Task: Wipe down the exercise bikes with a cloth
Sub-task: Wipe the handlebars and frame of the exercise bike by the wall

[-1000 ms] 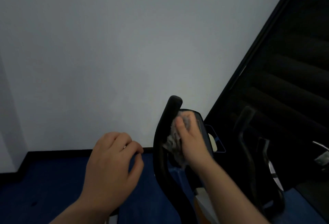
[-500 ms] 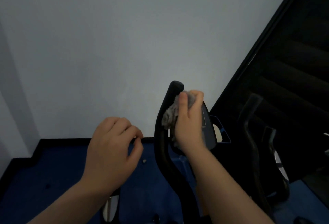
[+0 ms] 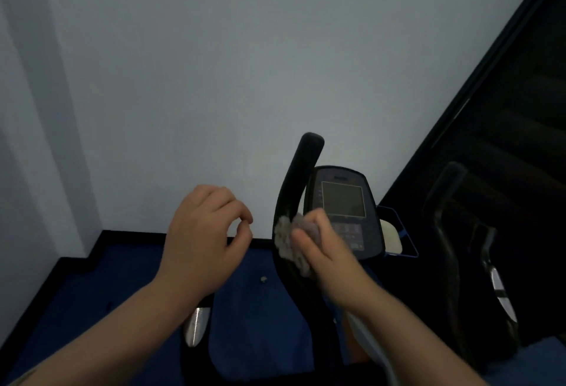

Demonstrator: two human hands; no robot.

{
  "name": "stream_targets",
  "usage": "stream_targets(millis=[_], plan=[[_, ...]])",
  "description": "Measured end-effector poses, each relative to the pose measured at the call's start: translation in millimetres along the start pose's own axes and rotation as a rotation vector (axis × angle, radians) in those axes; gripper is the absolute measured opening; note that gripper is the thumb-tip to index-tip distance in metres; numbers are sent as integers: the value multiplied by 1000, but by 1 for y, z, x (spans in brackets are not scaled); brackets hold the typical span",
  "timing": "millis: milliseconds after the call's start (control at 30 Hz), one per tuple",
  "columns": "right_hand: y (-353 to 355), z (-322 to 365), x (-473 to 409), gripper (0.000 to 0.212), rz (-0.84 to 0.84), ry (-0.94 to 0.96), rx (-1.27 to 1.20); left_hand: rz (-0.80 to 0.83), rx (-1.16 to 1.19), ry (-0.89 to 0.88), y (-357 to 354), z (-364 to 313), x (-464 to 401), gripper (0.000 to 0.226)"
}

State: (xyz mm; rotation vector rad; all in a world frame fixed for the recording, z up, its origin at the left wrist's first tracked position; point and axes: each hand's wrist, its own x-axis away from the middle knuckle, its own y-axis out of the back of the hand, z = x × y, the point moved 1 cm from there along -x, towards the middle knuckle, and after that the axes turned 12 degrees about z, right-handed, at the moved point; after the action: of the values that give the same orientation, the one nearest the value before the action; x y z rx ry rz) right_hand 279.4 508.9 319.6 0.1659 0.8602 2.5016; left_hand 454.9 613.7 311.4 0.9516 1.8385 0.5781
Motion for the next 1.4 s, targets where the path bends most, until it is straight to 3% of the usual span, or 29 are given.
stream_targets(millis=[67,167,233,367,433,567,633,733,833,933,1033,1167,1233,1400], plan=[[14,5,1,21,63,-34,123,-7,1,-6,-1,1,1,17],[11,31,-29,16,-377,20,-51,-20,15,-27,-1,4,1,16],[-10,36,-36,15,-478,14,-41,-23,28,-49,-1,5,2,16],[-18,32,4,14,-182,-199,173,-11,103,-73,0,8,2,15],[-7,44,3,18,-184,-230,430,-3,128,-99,0,10,3,15],[9,93,-47,18,-712,41,799,30,175,-147,1,15,1,14],[9,98,-65,16,-827,30,966,59,170,-189,3,17,0,12],[-12,82,-58,16,-789,-69,1031,93,192,-237,6,23,0,8],[-20,81,-49,11,-689,-99,946,116,212,-287,6,28,0,8],[3,103,-68,17,-819,-96,906,116,241,-309,4,30,0,7],[13,109,-80,20,-868,-217,949,107,276,-320,2,30,0,8],[-21,90,-64,21,-625,-260,1105,99,302,-340,1,31,-2,8],[-27,88,-59,19,-541,-245,1023,107,300,-349,0,32,0,8],[8,105,-74,18,-784,-125,944,118,294,-345,1,32,0,6]])
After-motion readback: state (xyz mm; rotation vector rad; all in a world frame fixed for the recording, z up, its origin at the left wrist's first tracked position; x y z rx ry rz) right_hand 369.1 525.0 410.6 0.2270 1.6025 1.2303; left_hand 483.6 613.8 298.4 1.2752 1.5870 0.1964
